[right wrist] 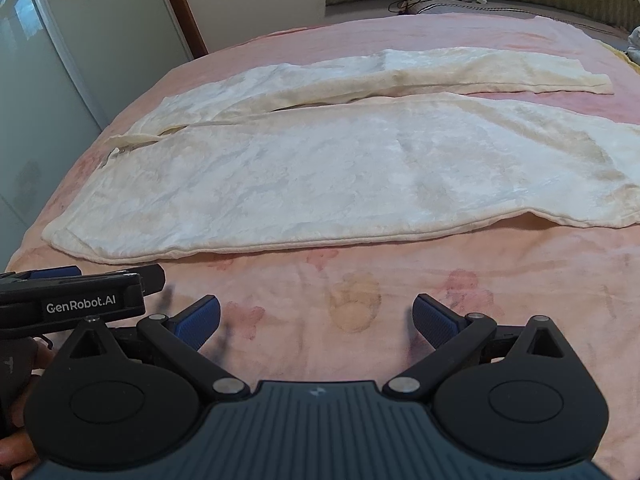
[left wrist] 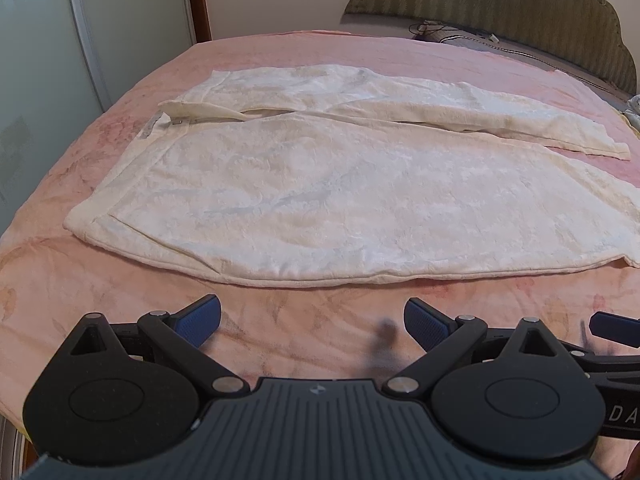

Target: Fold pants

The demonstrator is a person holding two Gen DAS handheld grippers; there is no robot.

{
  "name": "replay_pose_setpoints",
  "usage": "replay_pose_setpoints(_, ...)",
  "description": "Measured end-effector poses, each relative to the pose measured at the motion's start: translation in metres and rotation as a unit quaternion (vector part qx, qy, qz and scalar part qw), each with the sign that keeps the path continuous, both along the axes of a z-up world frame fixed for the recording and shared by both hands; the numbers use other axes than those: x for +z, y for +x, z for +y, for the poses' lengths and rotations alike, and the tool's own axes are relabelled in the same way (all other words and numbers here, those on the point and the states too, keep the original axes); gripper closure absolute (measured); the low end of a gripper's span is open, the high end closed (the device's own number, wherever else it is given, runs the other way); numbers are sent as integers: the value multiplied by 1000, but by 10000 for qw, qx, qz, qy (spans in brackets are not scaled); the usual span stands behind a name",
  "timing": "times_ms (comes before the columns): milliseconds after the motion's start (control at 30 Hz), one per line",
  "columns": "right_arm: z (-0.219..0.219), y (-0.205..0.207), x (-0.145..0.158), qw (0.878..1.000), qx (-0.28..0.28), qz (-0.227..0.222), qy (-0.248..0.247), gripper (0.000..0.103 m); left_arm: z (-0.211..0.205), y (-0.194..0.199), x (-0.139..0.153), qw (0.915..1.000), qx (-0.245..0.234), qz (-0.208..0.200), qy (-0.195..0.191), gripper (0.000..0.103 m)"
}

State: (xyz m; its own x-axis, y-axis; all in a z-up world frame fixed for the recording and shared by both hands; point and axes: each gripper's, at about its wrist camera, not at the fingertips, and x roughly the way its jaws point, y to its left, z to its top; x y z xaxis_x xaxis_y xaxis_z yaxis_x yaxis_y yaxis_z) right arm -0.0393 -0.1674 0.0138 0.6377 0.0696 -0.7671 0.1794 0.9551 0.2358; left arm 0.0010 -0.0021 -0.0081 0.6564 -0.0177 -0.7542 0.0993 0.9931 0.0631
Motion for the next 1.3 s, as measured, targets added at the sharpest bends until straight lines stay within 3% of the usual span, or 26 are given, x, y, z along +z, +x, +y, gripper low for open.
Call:
replay_pose_setpoints(1067,0,0,-2,10000,26,10,67,0,2,1,-3,10000,25,84,-47,3)
replay_pose_setpoints(1300,-2,8,22,9984,225,-515,-90,0,4,2,12,9994,-50,-347,50,3)
